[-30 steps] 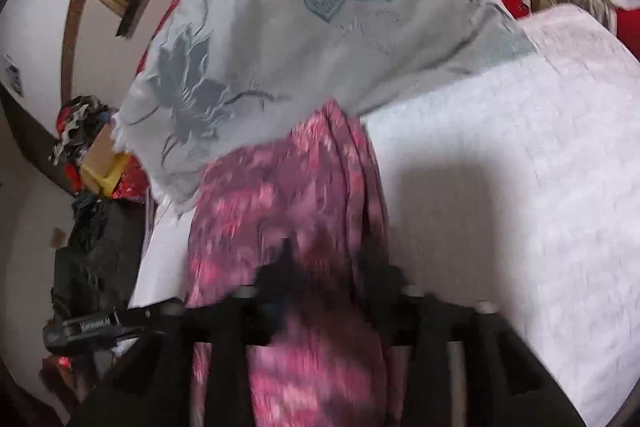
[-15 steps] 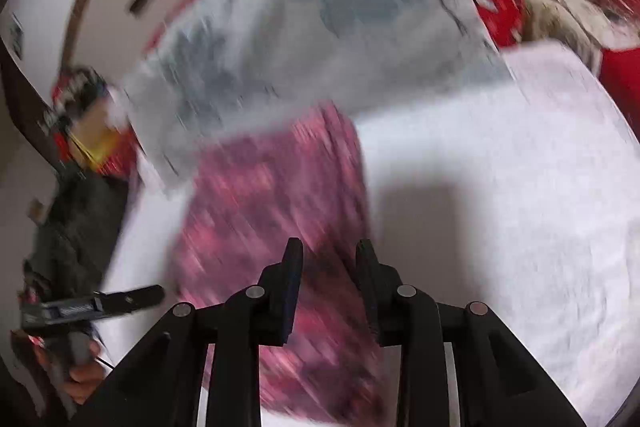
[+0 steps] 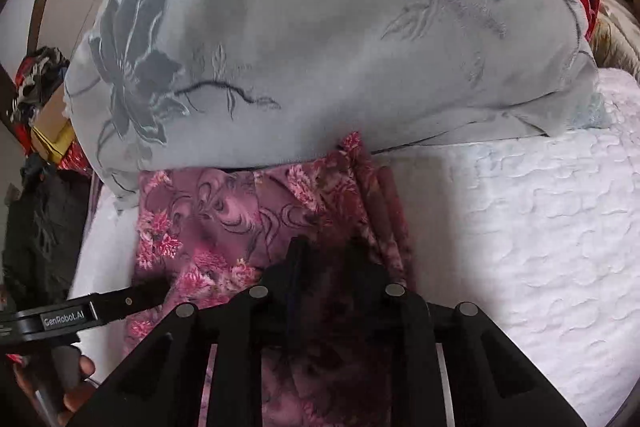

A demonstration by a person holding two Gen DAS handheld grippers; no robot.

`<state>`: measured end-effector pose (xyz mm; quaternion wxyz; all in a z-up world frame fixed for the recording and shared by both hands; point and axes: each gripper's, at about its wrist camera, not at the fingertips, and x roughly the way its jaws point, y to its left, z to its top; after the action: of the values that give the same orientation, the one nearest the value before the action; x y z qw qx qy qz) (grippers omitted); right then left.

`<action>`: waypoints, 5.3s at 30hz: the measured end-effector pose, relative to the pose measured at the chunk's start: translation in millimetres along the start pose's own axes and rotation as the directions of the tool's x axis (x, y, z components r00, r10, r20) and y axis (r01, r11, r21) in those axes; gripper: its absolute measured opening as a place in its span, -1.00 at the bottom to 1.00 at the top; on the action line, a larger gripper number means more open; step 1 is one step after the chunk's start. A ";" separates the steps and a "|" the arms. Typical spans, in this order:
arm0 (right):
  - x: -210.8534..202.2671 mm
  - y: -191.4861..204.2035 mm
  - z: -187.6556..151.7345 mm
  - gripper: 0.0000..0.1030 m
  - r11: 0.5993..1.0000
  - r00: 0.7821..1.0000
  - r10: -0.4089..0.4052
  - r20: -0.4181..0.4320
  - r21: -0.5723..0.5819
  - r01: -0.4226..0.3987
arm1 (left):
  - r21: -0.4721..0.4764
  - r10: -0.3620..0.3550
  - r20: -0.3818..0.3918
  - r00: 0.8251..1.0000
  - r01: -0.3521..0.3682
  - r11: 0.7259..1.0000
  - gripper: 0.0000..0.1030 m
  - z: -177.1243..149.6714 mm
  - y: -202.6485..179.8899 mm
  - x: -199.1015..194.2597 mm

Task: Fold small clothes

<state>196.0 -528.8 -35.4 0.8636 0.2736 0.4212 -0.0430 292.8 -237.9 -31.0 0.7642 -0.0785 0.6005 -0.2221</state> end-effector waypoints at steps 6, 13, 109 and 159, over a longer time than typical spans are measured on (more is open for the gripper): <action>-4.5 -5.4 -32.6 -0.31 0.991 0.993 0.040 -0.111 -0.120 -0.053 | 0.007 0.032 -0.006 0.999 -0.032 0.999 0.42 -40.2 17.5 1.6; -63.9 4.0 -50.2 -0.23 0.984 0.992 0.125 0.006 -0.131 -0.124 | 0.025 -0.032 0.073 0.997 0.031 0.999 0.38 -68.1 9.4 -46.0; -119.4 84.3 -221.3 -0.21 0.929 0.985 0.004 -0.170 -0.364 -0.066 | 0.278 0.307 0.135 0.942 -0.334 0.901 0.51 -228.4 58.5 -81.6; -56.0 112.9 -153.0 -0.29 0.921 0.984 0.079 -0.161 -0.367 -0.134 | 0.238 0.292 0.196 0.936 -0.334 0.912 0.81 -153.6 46.1 -61.5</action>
<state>86.8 -364.1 -19.9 0.8687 0.1280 0.4668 0.1056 146.7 -147.7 -35.4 0.8381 0.1058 0.5079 -0.1686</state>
